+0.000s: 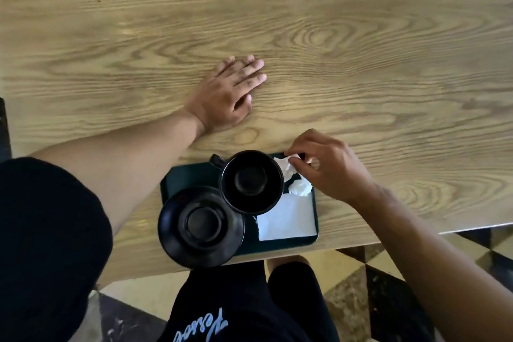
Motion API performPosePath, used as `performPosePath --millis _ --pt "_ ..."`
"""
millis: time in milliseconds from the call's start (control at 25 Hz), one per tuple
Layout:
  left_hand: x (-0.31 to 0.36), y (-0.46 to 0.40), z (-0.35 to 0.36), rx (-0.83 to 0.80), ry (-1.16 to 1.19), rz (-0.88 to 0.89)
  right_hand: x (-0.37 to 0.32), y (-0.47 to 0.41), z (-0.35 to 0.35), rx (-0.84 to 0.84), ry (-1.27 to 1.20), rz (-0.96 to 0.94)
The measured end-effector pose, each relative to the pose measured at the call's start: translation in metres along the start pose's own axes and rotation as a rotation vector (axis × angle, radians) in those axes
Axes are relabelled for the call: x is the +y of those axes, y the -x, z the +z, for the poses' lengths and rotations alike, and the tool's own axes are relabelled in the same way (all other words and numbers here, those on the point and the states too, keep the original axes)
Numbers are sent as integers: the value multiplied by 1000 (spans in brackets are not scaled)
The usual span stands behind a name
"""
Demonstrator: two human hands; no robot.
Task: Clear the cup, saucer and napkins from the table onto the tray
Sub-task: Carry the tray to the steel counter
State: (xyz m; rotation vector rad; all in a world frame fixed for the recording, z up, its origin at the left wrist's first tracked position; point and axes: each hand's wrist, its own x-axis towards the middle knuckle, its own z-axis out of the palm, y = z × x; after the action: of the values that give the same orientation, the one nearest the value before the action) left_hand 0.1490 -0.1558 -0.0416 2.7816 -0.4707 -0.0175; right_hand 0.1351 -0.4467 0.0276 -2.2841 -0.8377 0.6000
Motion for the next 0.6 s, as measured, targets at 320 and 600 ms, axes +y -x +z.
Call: performPosePath --millis 320,600 --pt "17 20 -17 -124 1 -445 26 51 20 407 -474 707" --pt "26 196 -61 -263 17 -938 32 96 27 275 -385 751"
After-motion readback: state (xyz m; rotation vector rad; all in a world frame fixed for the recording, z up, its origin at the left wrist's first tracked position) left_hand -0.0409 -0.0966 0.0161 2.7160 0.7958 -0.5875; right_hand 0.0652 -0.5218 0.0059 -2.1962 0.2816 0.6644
